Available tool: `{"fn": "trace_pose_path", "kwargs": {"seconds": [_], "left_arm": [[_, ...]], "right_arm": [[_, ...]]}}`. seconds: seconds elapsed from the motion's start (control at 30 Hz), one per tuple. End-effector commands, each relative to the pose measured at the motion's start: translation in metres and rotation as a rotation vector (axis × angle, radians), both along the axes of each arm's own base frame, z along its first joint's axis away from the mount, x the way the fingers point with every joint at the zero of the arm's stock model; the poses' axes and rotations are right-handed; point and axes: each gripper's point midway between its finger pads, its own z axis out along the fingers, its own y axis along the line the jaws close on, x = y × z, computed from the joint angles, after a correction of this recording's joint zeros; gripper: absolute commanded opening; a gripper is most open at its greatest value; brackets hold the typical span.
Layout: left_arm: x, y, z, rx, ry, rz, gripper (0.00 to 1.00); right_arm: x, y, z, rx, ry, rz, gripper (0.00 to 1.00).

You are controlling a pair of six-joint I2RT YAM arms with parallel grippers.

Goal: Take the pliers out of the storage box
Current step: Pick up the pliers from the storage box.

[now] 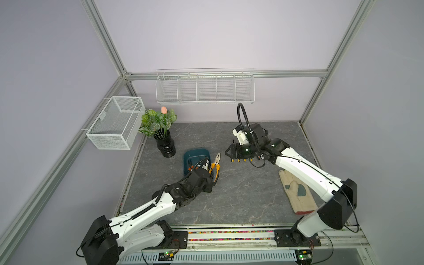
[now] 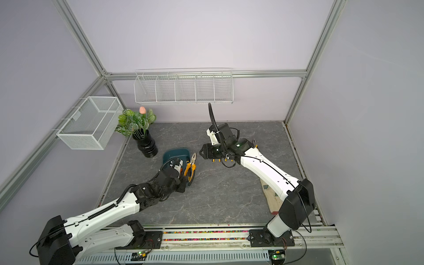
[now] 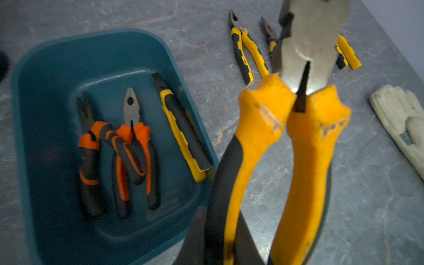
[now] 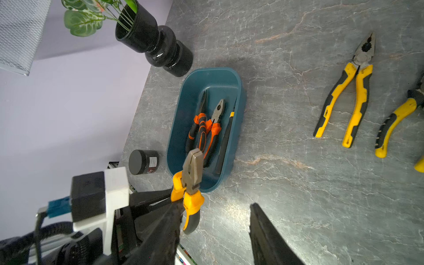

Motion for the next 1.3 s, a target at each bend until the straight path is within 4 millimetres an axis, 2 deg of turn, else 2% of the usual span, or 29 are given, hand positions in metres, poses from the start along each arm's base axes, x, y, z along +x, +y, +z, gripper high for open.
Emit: {"fn": "trace_pose_path", "kwargs": {"seconds": [0.0, 0.13, 0.23, 0.37, 0.67, 0.8, 0.93, 1.0, 1.1, 1.27], "left_arm": [[0.018, 0.016, 0.035, 0.017, -0.195, 0.159, 0.00], [0.021, 0.018, 0.043, 0.045, -0.308, 0.243, 0.00], [0.021, 0.011, 0.047, 0.102, -0.365, 0.265, 0.00], [0.019, -0.002, 0.050, 0.166, -0.411, 0.271, 0.00], [0.017, -0.007, 0.052, 0.147, -0.414, 0.299, 0.00], [0.017, -0.010, 0.055, 0.138, -0.408, 0.292, 0.00], [0.018, -0.013, 0.055, 0.142, -0.404, 0.291, 0.00], [0.018, -0.014, 0.053, 0.142, -0.400, 0.290, 0.00], [0.018, -0.016, 0.051, 0.137, -0.391, 0.293, 0.00], [0.017, -0.016, 0.055, 0.108, -0.360, 0.316, 0.00]], "right_arm": [[-0.006, 0.000, -0.006, -0.019, 0.052, -0.080, 0.52], [-0.015, 0.022, -0.008, 0.022, 0.072, -0.124, 0.55], [-0.015, 0.031, -0.007, 0.027, 0.065, -0.160, 0.57], [-0.014, 0.039, -0.008, 0.017, 0.056, -0.183, 0.57], [-0.007, 0.039, -0.030, -0.023, 0.066, -0.222, 0.56], [-0.005, 0.038, -0.034, -0.022, 0.065, -0.239, 0.47], [-0.007, 0.039, -0.037, -0.016, 0.071, -0.250, 0.28], [-0.008, 0.039, -0.037, -0.022, 0.067, -0.252, 0.23], [-0.009, 0.038, -0.039, -0.039, 0.062, -0.248, 0.07], [-0.006, 0.029, -0.038, -0.112, 0.018, -0.250, 0.06]]}}
